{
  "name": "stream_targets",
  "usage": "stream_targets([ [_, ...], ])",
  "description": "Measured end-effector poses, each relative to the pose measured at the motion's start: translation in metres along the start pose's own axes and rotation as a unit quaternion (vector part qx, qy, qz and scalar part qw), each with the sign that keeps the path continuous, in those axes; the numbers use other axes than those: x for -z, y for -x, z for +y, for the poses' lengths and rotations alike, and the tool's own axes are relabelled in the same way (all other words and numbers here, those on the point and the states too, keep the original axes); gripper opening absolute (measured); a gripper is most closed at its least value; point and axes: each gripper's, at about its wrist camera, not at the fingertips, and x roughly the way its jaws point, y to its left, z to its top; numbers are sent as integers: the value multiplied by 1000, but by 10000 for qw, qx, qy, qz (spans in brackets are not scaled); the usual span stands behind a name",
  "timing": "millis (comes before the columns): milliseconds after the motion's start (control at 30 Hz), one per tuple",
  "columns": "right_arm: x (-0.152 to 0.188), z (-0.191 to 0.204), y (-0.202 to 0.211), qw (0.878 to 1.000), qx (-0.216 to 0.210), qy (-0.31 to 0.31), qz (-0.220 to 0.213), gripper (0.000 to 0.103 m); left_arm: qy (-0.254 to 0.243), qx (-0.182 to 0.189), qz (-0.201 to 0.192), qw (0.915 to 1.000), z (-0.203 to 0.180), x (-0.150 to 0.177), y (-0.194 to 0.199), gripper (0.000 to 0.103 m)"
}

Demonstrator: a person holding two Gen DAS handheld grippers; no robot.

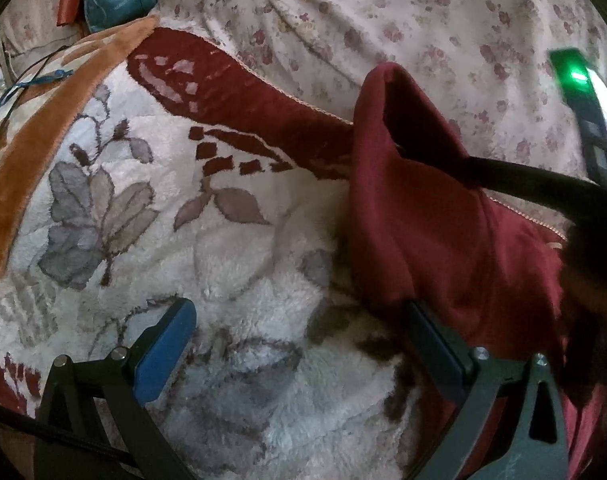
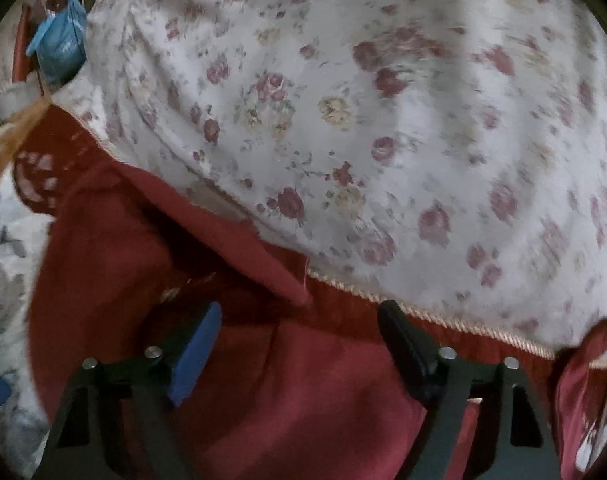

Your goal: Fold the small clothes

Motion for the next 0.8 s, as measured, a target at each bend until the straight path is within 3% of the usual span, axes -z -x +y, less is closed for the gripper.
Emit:
stream_targets([
  [33, -3, 2, -9, 10000, -6, 42, 20, 78, -10, -29, 34, 10000, 0, 0, -3, 103],
  [67, -7, 4, -19, 9999, -32, 83, 80, 69, -2, -22, 59, 10000, 0, 0, -4, 103],
  [167, -14, 5, -37, 9994, -273, 53, 191, 25, 19, -61, 110, 9999, 2, -1, -11, 103],
  [267, -18, -3, -33, 9990, -422, -149, 42, 10, 45, -49, 143, 9999, 3, -2, -14, 103],
  [500, -14, -57, 75, 9916, -723, -652, -848, 8, 19, -238, 101, 9997, 5, -1, -12, 103],
  [667, 39, -102, 169, 9879, -442, -779, -1263, 8, 81, -260, 45, 9996, 12, 0, 1, 103],
  [800, 96, -129, 204, 9907, -23, -762, -1126, 8, 107, -192, -142, 9997, 16, 1, 19, 103],
])
